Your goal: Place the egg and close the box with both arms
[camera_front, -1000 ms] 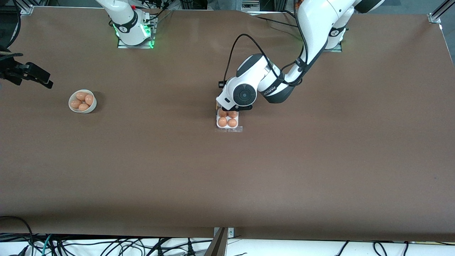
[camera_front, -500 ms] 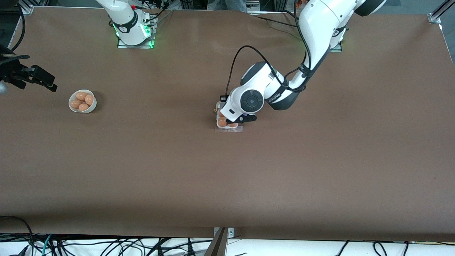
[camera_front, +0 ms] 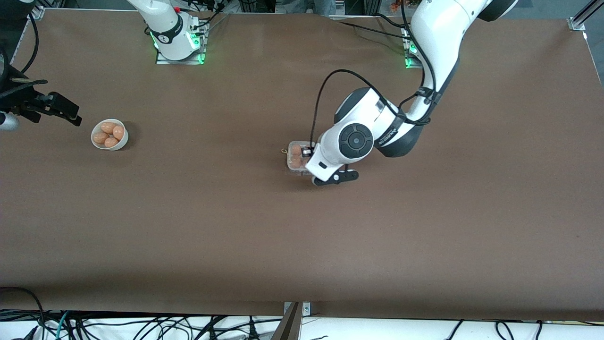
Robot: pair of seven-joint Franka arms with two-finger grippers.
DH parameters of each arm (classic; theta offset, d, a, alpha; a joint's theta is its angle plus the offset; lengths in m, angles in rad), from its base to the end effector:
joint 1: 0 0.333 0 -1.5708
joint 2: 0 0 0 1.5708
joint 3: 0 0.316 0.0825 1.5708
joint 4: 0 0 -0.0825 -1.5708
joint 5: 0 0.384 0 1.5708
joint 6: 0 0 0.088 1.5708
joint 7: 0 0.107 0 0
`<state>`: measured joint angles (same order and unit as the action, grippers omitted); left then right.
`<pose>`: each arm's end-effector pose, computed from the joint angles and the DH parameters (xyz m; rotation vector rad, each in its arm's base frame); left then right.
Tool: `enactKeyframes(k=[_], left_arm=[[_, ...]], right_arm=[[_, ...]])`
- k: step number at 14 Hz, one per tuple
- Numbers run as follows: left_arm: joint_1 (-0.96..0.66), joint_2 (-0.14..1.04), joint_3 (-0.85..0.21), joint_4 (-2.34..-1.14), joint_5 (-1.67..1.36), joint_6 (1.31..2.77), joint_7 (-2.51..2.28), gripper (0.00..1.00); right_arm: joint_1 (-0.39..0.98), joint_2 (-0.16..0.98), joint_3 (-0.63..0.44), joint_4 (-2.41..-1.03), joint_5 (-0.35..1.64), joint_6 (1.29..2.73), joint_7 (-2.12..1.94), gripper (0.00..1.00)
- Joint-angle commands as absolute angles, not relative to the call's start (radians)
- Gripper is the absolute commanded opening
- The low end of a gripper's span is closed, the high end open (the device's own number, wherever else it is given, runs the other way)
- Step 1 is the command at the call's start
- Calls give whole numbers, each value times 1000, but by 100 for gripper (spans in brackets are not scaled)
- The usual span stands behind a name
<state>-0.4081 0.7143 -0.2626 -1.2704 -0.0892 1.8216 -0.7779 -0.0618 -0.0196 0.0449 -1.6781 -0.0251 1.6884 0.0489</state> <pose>0.5897 -0.4198 0.3330 2.9981 0.2788 -0.4200 0.5571 -0.0116 0.5948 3.1143 -0.0985 0.0472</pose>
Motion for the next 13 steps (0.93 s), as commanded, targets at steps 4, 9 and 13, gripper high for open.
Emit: enactKeyframes(k=[4,9,13], left_arm=[[-260,638,-232,-971,124,1506,-638,96],[-163,557,-212,-971,250,1433,-555,99],[-86,513,-206,-969,304,1408,-456,100]], right_arm=[[-71,-25,51,-1681,-28,1700,41,100],[-71,-25,51,-1680,-31,1701,41,100],[-71,-25,51,-1680,-31,1701,41,100]])
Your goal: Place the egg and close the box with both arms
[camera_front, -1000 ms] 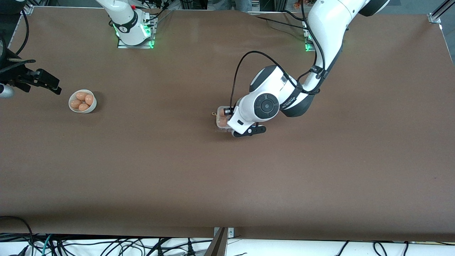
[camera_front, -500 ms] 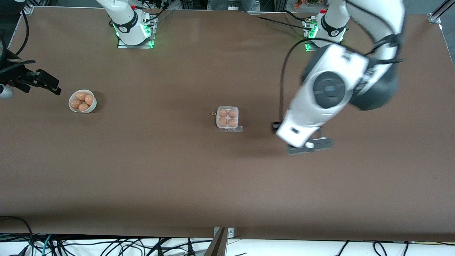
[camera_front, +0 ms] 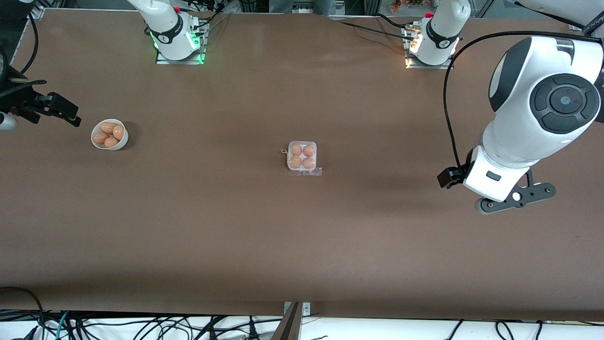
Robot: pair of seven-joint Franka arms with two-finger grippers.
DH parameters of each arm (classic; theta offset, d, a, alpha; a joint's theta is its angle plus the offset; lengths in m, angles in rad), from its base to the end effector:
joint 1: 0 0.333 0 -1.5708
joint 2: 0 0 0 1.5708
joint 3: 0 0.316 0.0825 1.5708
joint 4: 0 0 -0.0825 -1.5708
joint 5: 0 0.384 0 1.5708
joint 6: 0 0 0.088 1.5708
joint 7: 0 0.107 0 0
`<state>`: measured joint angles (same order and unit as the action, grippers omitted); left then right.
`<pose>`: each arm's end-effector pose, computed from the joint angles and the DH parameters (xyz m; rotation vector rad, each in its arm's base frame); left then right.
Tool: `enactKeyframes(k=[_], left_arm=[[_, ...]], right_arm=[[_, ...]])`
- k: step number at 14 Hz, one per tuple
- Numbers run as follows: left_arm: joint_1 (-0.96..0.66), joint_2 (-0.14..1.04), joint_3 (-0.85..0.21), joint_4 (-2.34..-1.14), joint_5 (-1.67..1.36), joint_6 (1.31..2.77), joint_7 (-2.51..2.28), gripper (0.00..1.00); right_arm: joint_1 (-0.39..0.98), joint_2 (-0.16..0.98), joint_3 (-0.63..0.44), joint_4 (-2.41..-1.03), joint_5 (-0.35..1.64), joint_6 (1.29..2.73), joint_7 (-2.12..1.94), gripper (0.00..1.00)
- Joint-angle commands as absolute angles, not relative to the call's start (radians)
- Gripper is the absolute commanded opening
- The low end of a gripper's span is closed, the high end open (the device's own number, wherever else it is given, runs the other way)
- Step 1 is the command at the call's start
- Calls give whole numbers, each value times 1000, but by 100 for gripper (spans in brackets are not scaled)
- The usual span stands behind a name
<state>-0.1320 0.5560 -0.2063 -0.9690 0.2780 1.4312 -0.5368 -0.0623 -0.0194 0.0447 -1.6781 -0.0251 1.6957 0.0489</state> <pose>0.6765 -0.1562 0.5494 -2.9298 -0.3702 0.0123 0.5579 -0.0120 0.5954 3.1142 -0.0994 0.0582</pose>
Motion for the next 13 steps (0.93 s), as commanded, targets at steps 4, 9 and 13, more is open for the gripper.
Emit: enactKeyframes(k=[4,9,13], left_arm=[[14,372,-196,-1136,279,1440,-137,100],[8,178,-11,-1414,48,1583,-50,100],[11,98,31,-1552,-31,1614,38,98]], right_arm=[[-71,-25,51,-1681,-31,1701,41,100],[-71,-25,52,-1681,-31,1701,41,100],[-71,-25,52,-1681,-32,1701,41,100]])
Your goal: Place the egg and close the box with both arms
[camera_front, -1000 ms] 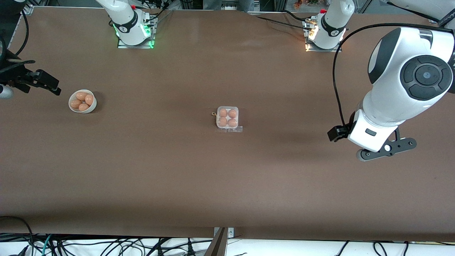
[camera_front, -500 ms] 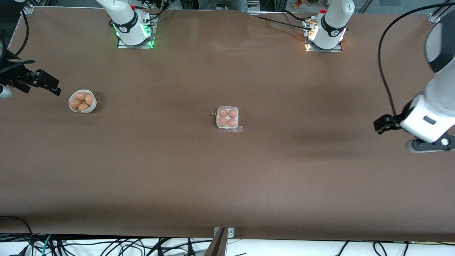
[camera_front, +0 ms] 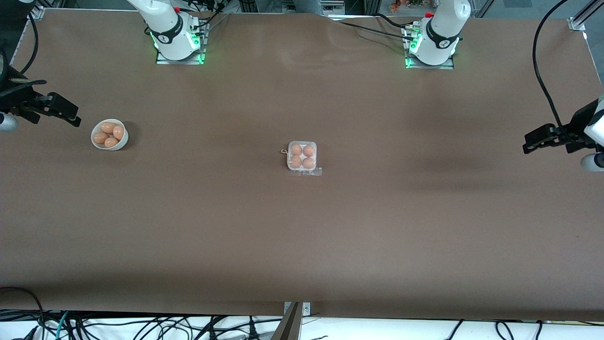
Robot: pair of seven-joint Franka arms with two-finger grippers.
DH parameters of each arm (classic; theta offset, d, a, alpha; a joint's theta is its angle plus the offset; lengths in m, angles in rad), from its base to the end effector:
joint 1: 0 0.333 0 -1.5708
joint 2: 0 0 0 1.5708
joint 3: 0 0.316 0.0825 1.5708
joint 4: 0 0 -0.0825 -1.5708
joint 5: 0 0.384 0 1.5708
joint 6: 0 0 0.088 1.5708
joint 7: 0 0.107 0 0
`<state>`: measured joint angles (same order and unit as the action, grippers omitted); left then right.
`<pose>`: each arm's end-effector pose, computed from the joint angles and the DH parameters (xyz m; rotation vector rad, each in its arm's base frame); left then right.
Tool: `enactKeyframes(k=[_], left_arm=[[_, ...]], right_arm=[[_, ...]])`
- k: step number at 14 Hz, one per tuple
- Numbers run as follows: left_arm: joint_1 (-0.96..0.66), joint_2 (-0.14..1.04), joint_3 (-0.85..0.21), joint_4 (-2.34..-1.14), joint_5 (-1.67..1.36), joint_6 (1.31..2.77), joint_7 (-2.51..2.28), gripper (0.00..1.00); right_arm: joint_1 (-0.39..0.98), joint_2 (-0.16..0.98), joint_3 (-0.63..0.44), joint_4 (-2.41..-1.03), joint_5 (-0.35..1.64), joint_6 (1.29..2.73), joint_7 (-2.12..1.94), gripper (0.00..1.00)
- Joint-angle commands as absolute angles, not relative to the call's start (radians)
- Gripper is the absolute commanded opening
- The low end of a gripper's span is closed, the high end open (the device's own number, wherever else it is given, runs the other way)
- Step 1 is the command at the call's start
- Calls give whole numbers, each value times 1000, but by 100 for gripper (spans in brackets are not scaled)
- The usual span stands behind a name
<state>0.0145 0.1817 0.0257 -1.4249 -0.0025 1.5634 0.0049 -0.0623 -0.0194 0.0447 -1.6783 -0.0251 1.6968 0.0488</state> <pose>0.6078 0.0227 0.5869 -3.1392 -0.0550 0.0678 0.5580 -0.0120 0.5954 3.1142 -0.0992 0.0596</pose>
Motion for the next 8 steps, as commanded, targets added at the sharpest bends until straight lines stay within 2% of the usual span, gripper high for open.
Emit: enactKeyframes(k=[1,8], left_arm=[[8,77,31,-1583,-29,1624,38,98],[-1,-6,31,-1615,-29,1614,29,100]], right_arm=[[-71,-25,52,-1681,-32,1701,41,100],[-71,-25,52,-1681,-35,1701,44,100]])
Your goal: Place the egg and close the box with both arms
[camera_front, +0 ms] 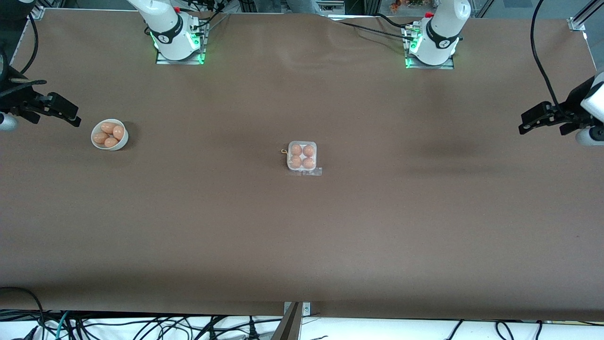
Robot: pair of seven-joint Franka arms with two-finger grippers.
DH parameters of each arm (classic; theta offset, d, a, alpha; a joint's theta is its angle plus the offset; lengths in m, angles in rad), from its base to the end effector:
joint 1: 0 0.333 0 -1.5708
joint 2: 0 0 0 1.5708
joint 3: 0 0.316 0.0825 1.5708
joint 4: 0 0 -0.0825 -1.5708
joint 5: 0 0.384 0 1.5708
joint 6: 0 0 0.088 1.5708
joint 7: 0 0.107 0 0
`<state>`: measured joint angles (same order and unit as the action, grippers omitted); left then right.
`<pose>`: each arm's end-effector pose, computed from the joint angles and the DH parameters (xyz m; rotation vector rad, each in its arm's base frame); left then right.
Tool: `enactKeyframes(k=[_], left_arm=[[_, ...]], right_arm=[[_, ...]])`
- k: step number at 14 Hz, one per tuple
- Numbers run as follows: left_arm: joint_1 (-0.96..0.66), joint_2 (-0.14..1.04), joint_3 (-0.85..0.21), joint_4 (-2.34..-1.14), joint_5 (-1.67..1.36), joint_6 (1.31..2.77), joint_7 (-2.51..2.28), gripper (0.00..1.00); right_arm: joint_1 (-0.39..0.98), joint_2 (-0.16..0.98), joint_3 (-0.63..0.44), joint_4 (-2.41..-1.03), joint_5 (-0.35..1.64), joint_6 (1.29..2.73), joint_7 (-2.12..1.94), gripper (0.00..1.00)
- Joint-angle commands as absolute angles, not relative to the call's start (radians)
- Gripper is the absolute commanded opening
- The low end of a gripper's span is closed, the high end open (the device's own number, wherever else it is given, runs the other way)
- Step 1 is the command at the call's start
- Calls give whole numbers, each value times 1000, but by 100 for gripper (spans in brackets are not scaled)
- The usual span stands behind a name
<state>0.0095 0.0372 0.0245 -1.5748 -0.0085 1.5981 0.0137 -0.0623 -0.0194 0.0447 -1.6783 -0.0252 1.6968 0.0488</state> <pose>0.5675 0.0182 0.6041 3.1334 0.0322 -0.0215 0.5580 -0.0120 0.5954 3.1141 -0.0992 0.0596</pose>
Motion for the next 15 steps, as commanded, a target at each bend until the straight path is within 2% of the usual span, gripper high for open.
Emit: enactKeyframes(k=[1,15], left_arm=[[-14,-5,31,-1617,-29,1612,26,100],[-35,0,32,-1623,-29,1611,28,100]], right_arm=[[-71,-25,52,-1681,-35,1701,44,100],[-71,-25,51,-1686,-32,1700,41,100]])
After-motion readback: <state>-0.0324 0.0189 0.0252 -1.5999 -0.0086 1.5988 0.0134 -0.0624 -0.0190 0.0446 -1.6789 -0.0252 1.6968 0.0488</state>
